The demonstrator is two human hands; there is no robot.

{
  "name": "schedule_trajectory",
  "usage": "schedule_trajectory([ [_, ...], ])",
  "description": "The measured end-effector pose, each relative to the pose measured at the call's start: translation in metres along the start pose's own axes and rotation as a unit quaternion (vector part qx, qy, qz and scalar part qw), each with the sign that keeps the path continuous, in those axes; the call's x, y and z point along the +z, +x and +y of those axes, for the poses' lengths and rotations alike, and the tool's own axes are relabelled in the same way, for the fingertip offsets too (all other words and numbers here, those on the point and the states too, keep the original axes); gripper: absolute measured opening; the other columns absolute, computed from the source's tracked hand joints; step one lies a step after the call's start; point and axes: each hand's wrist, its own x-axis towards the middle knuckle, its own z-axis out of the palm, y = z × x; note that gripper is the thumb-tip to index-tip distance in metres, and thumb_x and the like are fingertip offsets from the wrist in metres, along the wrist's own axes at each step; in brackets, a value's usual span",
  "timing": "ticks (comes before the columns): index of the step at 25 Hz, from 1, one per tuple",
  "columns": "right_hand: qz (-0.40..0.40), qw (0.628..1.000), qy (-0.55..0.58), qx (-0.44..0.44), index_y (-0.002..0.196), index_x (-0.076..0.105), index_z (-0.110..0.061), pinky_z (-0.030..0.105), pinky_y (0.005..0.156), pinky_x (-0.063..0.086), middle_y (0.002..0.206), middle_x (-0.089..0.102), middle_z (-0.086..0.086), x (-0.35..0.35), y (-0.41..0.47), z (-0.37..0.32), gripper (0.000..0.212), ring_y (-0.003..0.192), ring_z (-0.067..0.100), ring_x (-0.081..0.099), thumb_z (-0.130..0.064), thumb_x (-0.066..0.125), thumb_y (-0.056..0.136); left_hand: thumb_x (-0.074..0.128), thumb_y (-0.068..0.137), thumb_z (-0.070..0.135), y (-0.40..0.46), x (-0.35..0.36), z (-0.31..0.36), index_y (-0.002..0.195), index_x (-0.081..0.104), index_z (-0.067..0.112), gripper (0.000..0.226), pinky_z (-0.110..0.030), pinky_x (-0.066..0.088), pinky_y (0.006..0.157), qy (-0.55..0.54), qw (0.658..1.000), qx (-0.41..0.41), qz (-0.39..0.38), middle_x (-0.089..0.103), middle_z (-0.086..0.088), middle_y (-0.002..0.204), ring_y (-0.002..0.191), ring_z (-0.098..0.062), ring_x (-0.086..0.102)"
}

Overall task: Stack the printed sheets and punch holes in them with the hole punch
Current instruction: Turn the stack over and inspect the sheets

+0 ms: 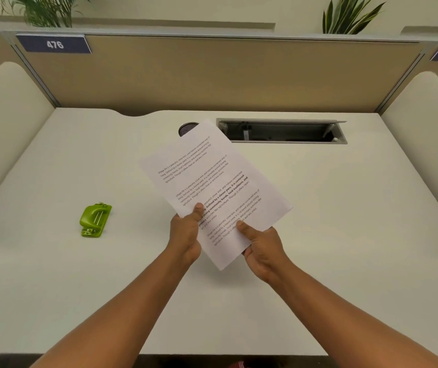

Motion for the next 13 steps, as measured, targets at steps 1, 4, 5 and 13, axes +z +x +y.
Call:
schedule_trajectory([
  [1,0.003,1.0,-0.005,-0.001,0.123,0.066,-0.014,0.043,0.082,0.062,0.121,0.075,0.008,0.0,0.0,0.001,0.04,0.109,0.028,0.073,0.01,0.064,0.09,0.07,0.096,0.013,-0.001,0.001,-0.002,0.104,0.073,0.025,0.014,-0.041,0.061,0.073,-0.003,1.0,0.0,0.004,0.082,0.002,0.095,0.081,-0.018,0.079],
  [4,0.005,0.999,-0.045,-0.008,0.124,0.065,-0.014,0.044,0.081,0.062,0.12,0.076,0.007,-0.003,0.003,-0.003,0.04,0.108,0.028,0.073,0.008,0.064,0.091,0.071,0.094,0.009,-0.005,-0.001,-0.003,0.106,0.073,0.025,0.019,-0.044,0.062,0.079,-0.017,1.0,0.002,-0.015,0.082,-0.001,0.101,0.089,-0.023,0.079],
  [5,0.007,0.998,-0.066,-0.011,0.124,0.065,-0.014,0.045,0.081,0.062,0.12,0.076,0.007,-0.006,0.004,-0.008,0.039,0.108,0.028,0.073,0.008,0.064,0.091,0.071,0.094,0.007,-0.003,-0.004,0.0,0.108,0.072,0.023,0.022,-0.044,0.063,0.078,-0.025,0.999,0.007,-0.024,0.081,-0.003,0.105,0.093,-0.024,0.078],
  [13,-0.034,0.957,-0.286,-0.022,0.124,0.067,-0.009,0.062,0.098,0.052,0.121,0.074,0.014,-0.042,0.013,-0.075,0.035,0.111,0.037,0.07,0.005,0.066,0.092,0.081,0.085,0.005,0.038,-0.066,0.056,0.126,0.057,0.022,0.05,-0.028,0.057,0.075,0.129,0.978,0.143,0.076,0.069,-0.014,0.128,0.096,-0.014,0.071],
])
